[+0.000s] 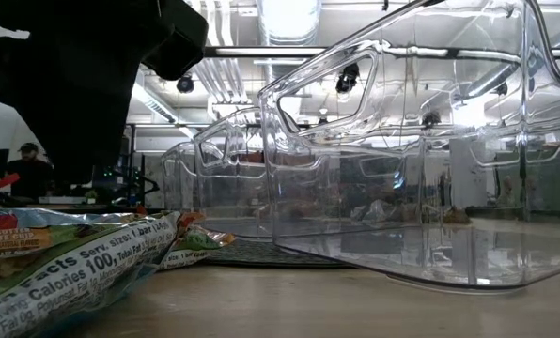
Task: Pick and place Granola Bars by type
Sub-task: Put the red granola bar into the top transparent bin
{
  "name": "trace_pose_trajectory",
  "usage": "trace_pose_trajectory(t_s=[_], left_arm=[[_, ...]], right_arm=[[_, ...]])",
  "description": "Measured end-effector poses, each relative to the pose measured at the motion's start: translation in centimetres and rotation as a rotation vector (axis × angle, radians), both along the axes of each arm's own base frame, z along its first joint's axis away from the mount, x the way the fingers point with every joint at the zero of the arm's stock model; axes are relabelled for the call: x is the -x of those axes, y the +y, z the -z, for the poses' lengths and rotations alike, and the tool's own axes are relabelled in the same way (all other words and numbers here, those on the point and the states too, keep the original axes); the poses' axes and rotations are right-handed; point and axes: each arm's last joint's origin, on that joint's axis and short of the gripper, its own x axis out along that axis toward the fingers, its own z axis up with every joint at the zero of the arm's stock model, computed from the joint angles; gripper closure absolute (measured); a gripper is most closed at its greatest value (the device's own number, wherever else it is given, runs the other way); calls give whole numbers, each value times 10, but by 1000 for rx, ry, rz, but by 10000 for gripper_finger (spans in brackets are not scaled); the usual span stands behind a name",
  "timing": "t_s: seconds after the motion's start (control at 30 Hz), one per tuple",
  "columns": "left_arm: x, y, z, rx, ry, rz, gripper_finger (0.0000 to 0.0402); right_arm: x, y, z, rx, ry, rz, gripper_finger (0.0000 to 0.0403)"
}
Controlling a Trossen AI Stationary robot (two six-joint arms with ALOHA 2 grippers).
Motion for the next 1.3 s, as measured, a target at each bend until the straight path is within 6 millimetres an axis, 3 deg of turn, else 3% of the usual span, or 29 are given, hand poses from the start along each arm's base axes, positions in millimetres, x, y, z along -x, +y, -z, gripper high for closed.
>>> trace_pose_trajectory(t_s=[0.27, 0.4, 0.63, 0.97, 1.3], left_arm=[[-2, 0, -1, 17, -12, -5, 190], [-3, 0, -1, 120, 44, 12, 162], [-3, 0, -1, 161, 67, 5, 159], [2, 7, 3, 31, 91, -48, 159], [13, 15, 25, -7, 159, -89, 159]], right_arm=[[0, 0, 0, 0, 0, 0, 394], [0, 0, 0, 0, 0, 0, 394], [0, -1, 0, 13, -1, 22, 394], [0, -1, 0, 13, -1, 22, 394], [0, -1, 0, 16, 0, 21, 394]])
